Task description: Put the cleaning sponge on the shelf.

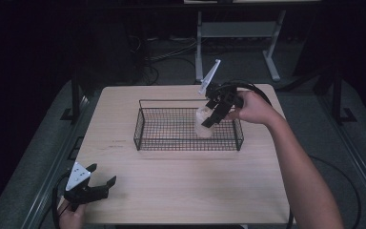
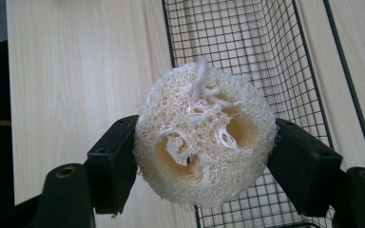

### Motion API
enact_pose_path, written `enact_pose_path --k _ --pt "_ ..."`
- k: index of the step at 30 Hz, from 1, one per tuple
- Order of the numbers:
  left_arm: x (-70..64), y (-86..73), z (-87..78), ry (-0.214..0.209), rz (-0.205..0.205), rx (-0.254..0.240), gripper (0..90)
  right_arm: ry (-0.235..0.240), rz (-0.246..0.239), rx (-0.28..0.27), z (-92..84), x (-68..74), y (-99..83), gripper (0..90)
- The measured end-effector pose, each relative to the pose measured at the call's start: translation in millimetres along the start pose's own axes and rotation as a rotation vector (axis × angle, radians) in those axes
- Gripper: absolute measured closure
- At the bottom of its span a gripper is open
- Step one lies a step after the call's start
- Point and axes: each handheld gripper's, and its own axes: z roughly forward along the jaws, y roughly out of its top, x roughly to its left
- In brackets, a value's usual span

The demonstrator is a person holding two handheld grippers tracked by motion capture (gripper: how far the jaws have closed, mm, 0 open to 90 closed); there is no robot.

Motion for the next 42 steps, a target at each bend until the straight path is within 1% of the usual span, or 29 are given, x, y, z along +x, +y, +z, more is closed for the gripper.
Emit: enact_pose_path --k 3,4,5,6,13,15,16,18,22,24,29,32,33,34,38,42 --pt "0.0 -0.1 -0.3 0.000 -0.001 0.001 13.7 -0.002 0.009 -0.004 3.1 -7.3 1.1 28.4" --pt "0.0 -0.1 -0.3 0.000 -0.001 0.001 13.7 -0.002 0.009 -0.004 3.1 -7.3 1.1 28.4" --pt "0.3 -0.1 -0.3 0.000 0.001 0.003 13.7 -0.005 0.020 -0.007 7.0 -12.7 1.1 28.4" --pt "0.6 -0.2 -0.4 0.003 0.001 0.004 13.7 -0.001 0.025 -0.012 9.0 -15.2 0.7 28.4" --pt "1.7 -0.3 -1.2 0.003 0.003 0.002 13.7 0.000 0.044 -0.005 23.2 -27.6 0.3 28.4" --pt "1.7 -0.5 -1.3 0.004 0.001 0.002 13.7 -0.002 0.056 -0.005 25.7 -31.9 -0.2 28.4" --pt "1.7 -0.5 -1.3 0.004 0.001 0.002 13.7 -0.002 0.056 -0.005 25.7 -31.9 -0.2 28.4" --pt "1.9 -0.3 -1.7 0.004 0.003 0.004 13.7 -0.006 0.074 -0.005 30.0 -37.9 -2.1 28.4" --pt "2.2 -0.4 -1.6 0.003 0.004 0.005 13.7 -0.009 0.083 -0.002 35.7 -42.4 -3.8 28.4" --pt "2.1 -0.6 -1.3 0.002 -0.001 0.007 13.7 -0.007 0.096 -0.003 39.6 -45.1 -5.2 28.4" --pt "1.9 -0.5 -1.1 0.003 0.006 0.005 13.7 0.002 0.109 0.012 53.5 -51.8 -7.5 28.3" --pt "2.7 -0.8 -1.4 0.005 -0.002 0.003 13.7 0.007 0.111 0.020 60.5 -53.5 -8.3 28.3" --pt "2.7 -0.8 -1.4 0.005 -0.002 0.003 13.7 0.007 0.111 0.020 60.5 -53.5 -8.3 28.3" --pt "3.5 -0.9 -1.8 0.005 0.002 0.002 13.7 0.010 0.112 0.029 65.3 -54.6 -9.5 28.3" --pt "4.1 -1.3 -2.7 0.008 -0.004 -0.004 13.7 0.012 0.117 0.035 69.5 -56.1 -10.0 28.3" --pt "4.1 -1.2 -2.3 0.008 -0.005 -0.002 13.7 0.020 0.109 0.036 76.1 -57.2 -8.0 28.3"
